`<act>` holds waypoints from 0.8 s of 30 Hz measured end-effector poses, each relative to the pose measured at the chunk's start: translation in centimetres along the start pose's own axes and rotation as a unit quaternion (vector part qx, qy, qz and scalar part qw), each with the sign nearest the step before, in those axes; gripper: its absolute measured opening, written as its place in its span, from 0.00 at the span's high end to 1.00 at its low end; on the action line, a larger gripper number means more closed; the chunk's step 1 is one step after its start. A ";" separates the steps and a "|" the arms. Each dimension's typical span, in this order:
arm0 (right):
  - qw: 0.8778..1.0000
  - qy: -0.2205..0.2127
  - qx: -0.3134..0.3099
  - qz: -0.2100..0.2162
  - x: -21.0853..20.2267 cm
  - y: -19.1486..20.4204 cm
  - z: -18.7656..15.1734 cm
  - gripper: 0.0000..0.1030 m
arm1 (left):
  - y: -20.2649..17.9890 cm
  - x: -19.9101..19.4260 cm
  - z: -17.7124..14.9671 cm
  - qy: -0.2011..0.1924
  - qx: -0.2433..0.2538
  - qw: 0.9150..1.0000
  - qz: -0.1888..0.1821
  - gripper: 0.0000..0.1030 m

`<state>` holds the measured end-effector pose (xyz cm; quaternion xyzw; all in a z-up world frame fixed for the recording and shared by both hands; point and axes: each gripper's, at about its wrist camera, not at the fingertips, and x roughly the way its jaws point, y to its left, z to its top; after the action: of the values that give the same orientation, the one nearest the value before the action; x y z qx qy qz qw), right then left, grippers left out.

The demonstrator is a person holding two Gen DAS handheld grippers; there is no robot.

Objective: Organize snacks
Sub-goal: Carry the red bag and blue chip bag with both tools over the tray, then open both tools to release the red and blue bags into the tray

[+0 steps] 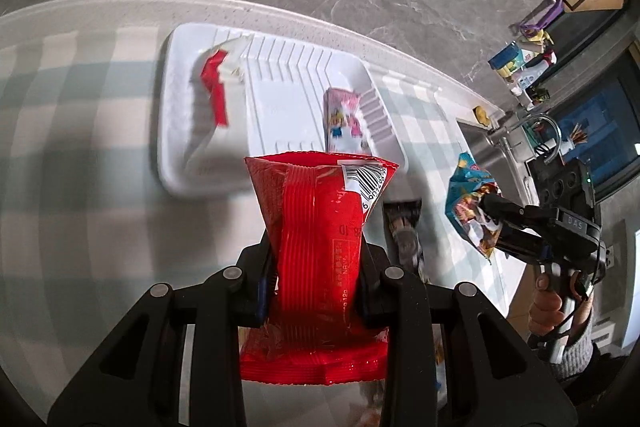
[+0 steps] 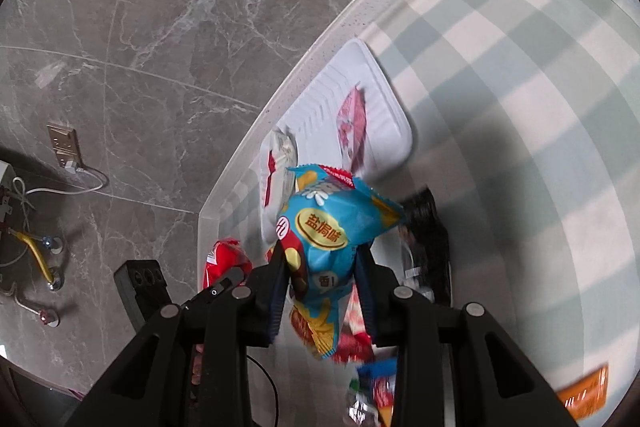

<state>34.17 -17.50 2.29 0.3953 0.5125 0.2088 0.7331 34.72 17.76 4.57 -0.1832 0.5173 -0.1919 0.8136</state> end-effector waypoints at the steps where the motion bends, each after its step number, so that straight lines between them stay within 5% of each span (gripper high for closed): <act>1: 1.000 0.003 -0.001 -0.002 0.5 0.1 0.7 0.67 | 0.1 0.6 0.8 0.002 -0.001 1.000 0.000 0.72; 15: 0.997 0.048 -0.046 -0.031 8.4 2.3 7.5 0.67 | 0.8 8.4 7.8 0.021 -0.015 1.000 0.006 0.72; 24: 0.992 0.049 -0.094 -0.070 12.1 3.6 10.1 0.65 | 1.7 11.3 10.3 0.011 -0.024 0.999 0.046 0.71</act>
<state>48.44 -10.42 -0.34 0.2768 0.5525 0.2230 0.7540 48.73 14.57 -0.90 -0.1765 0.5388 -0.1444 0.8110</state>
